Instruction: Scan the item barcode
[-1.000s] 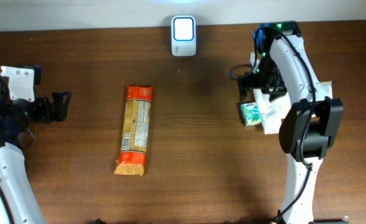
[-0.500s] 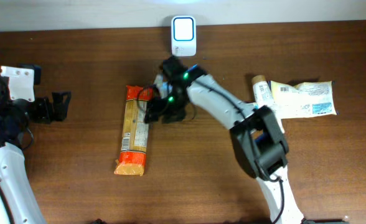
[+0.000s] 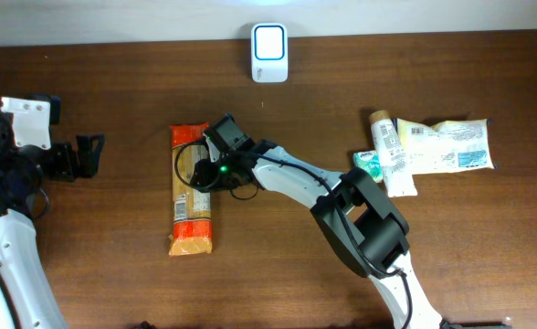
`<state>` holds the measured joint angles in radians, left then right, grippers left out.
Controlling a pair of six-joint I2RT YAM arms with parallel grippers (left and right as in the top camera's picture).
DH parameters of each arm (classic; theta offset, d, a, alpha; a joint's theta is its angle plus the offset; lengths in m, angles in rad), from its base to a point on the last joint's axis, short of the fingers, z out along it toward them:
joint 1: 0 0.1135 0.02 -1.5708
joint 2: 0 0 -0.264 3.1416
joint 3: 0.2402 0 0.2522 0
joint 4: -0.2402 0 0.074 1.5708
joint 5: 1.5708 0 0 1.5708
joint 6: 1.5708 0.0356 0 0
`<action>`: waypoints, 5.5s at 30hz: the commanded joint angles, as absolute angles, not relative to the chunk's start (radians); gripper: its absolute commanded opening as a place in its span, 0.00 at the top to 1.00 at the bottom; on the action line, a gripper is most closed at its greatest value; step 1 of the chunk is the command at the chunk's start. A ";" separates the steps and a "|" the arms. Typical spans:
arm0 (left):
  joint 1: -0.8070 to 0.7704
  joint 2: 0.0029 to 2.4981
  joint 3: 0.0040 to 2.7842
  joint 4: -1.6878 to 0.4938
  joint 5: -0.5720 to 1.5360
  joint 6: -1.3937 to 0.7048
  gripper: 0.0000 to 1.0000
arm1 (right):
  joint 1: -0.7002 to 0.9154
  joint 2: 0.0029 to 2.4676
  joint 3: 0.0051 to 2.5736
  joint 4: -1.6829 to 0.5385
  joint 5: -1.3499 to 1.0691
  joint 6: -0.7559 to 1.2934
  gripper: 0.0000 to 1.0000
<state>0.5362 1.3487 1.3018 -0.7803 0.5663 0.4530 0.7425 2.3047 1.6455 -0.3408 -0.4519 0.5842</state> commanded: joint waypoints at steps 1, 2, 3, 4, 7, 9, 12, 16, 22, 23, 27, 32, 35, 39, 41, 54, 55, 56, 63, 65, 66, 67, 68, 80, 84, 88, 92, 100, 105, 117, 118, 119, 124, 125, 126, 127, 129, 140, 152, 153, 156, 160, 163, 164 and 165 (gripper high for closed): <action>0.540 1.348 1.310 -0.778 0.580 0.469 0.01 | 0.752 2.297 1.608 -0.344 -0.407 0.585 0.66; 0.540 1.348 1.310 -0.778 0.580 0.469 0.01 | 0.752 2.297 1.608 -0.347 -0.411 0.585 0.71; 0.540 1.348 1.310 -0.779 0.580 0.469 0.01 | 0.752 2.297 1.608 -0.353 -0.415 0.585 0.80; 0.540 1.347 1.310 -0.778 0.580 0.469 0.01 | 0.752 2.297 1.608 -0.355 -0.423 0.585 0.85; 0.540 1.347 1.310 -0.779 0.580 0.469 0.01 | 0.726 2.290 1.609 -0.376 -0.525 0.568 0.96; 0.540 1.348 1.310 -0.778 0.580 0.469 0.01 | 0.693 2.267 1.619 -0.424 -0.554 0.527 0.96; 0.540 1.347 1.310 -0.778 0.580 0.469 0.01 | 0.633 2.181 1.689 -0.625 -0.536 0.350 0.96; 0.540 1.348 1.310 -0.778 0.580 0.469 0.01 | 0.646 2.133 1.892 -1.019 -0.142 0.192 0.96; 0.540 1.347 1.310 -0.778 0.580 0.469 0.01 | 0.794 2.222 1.920 -1.163 0.363 0.188 0.96; 0.540 1.348 1.310 -0.778 0.580 0.469 0.01 | 0.814 2.253 1.920 -1.163 0.350 0.187 0.95; 0.540 1.347 1.310 -0.778 0.580 0.469 0.01 | 0.910 2.284 1.929 -1.168 0.258 0.144 0.71; 0.540 1.348 1.310 -0.778 0.580 0.469 0.01 | 0.935 2.284 1.931 -1.190 0.122 0.056 0.31; 0.540 1.348 1.310 -0.779 0.580 0.469 0.01 | 0.856 2.284 1.987 -1.251 0.141 0.056 0.13; 0.540 1.348 1.310 -0.778 0.580 0.469 0.01 | 0.783 2.284 2.024 -1.257 0.138 0.056 0.10; 0.540 1.348 1.310 -0.778 0.580 0.469 0.01 | 0.786 2.284 2.024 -1.263 0.065 0.032 0.11; 0.540 1.347 1.310 -0.778 0.580 0.469 0.01 | 0.927 2.342 1.993 -1.201 0.095 0.086 0.31; 0.540 1.347 1.310 -0.778 0.580 0.469 0.01 | 0.941 2.355 1.993 -1.198 0.125 0.081 0.30; 0.540 1.347 1.310 -0.778 0.580 0.469 0.01 | 0.948 2.358 1.993 -1.196 0.138 0.074 0.27; 0.540 1.348 1.310 -0.778 0.580 0.469 0.01 | 0.995 2.401 1.993 -1.084 0.361 -0.075 0.16; 0.540 1.348 1.310 -0.778 0.580 0.469 0.01 | 0.995 2.436 1.993 -1.092 0.363 -0.083 0.18; 0.540 1.347 1.310 -0.778 0.580 0.469 0.01 | 0.999 2.444 1.993 -1.092 0.364 -0.097 0.21; 0.540 1.347 1.310 -0.778 0.580 0.469 0.01 | 1.003 2.444 1.993 -1.088 0.376 -0.097 0.29; 0.540 1.347 1.310 -0.778 0.580 0.469 0.01 | 1.003 2.444 1.993 -1.083 0.376 -0.097 0.40; 0.540 1.348 1.310 -0.779 0.580 0.469 0.01 | 0.797 2.430 2.447 -1.453 -0.070 -0.077 0.96; 0.540 1.348 1.310 -0.779 0.580 0.469 0.01 | 0.616 2.430 2.440 -1.510 -0.730 -0.175 0.96; 0.540 1.348 1.310 -0.779 0.580 0.469 0.01 | 0.505 2.431 2.224 -1.407 -0.986 -0.207 0.96; 0.540 1.347 1.310 -0.778 0.580 0.469 0.01 | 0.436 2.431 2.024 -1.275 -0.989 -0.206 0.96; 0.540 1.347 1.310 -0.778 0.580 0.469 0.01 | 0.385 2.430 1.999 -1.274 -0.740 -0.263 0.30; 0.540 1.347 1.310 -0.778 0.580 0.469 0.01 | 0.386 2.430 1.999 -1.354 -0.735 -0.367 0.27; 0.540 1.347 1.310 -0.778 0.580 0.469 0.01 | 0.383 2.431 1.891 -1.409 -0.643 -0.471 0.21; 0.540 1.348 1.310 -0.778 0.580 0.469 0.01 | 0.383 2.431 1.849 -1.391 -0.667 -0.472 0.21; 0.540 1.348 1.310 -0.778 0.580 0.469 0.01 | 0.379 2.431 1.831 -1.387 -0.681 -0.472 0.21; 0.540 1.347 1.310 -0.778 0.580 0.469 0.01 | 0.359 2.431 1.811 -1.376 -0.711 -0.475 0.22; 0.540 1.348 1.310 -0.779 0.580 0.469 0.01 | 0.360 2.431 1.811 -1.373 -0.711 -0.475 0.28; 0.540 1.347 1.310 -0.778 0.580 0.469 0.01 | 0.360 2.431 1.811 -1.372 -0.714 -0.475 0.38; 0.540 1.348 1.310 -0.778 0.580 0.469 0.01 | 0.360 2.431 1.811 -1.372 -0.714 -0.474 0.57; 0.540 1.348 1.310 -0.778 0.580 0.469 0.01 | 0.359 2.431 1.811 -1.373 -0.743 -0.474 0.92; 0.540 1.348 1.310 -0.779 0.580 0.469 0.01 | 0.357 2.418 1.927 -1.455 -0.999 -0.475 0.96; 0.540 1.347 1.310 -0.778 0.580 0.469 0.01 | 0.250 2.234 2.114 -1.699 -1.308 -0.621 0.96; 0.540 1.348 1.310 -0.778 0.580 0.469 0.01 | 0.216 2.218 2.114 -1.699 -1.363 -0.626 0.96; 0.540 1.348 1.310 -0.778 0.580 0.469 0.01 | 0.094 2.178 2.114 -1.699 -1.520 -0.664 0.96; 0.540 1.348 1.310 -0.778 0.580 0.469 0.01 | -0.024 2.107 2.114 -1.699 -1.552 -0.681 0.96; 0.540 1.347 1.310 -0.779 0.580 0.469 0.01 | -0.091 2.031 2.114 -1.694 -1.552 -0.685 0.96; 0.540 1.348 1.310 -0.779 0.580 0.469 0.01 | -0.116 1.995 2.114 -1.687 -1.552 -0.685 0.96; 0.540 1.348 1.310 -0.779 0.580 0.469 0.01 | -0.133 1.966 2.114 -1.684 -1.552 -0.685 0.96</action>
<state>0.5362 1.3487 1.3018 -0.7807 0.5663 0.4530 -0.0975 2.1048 2.0777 -1.6917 -1.4059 -0.6323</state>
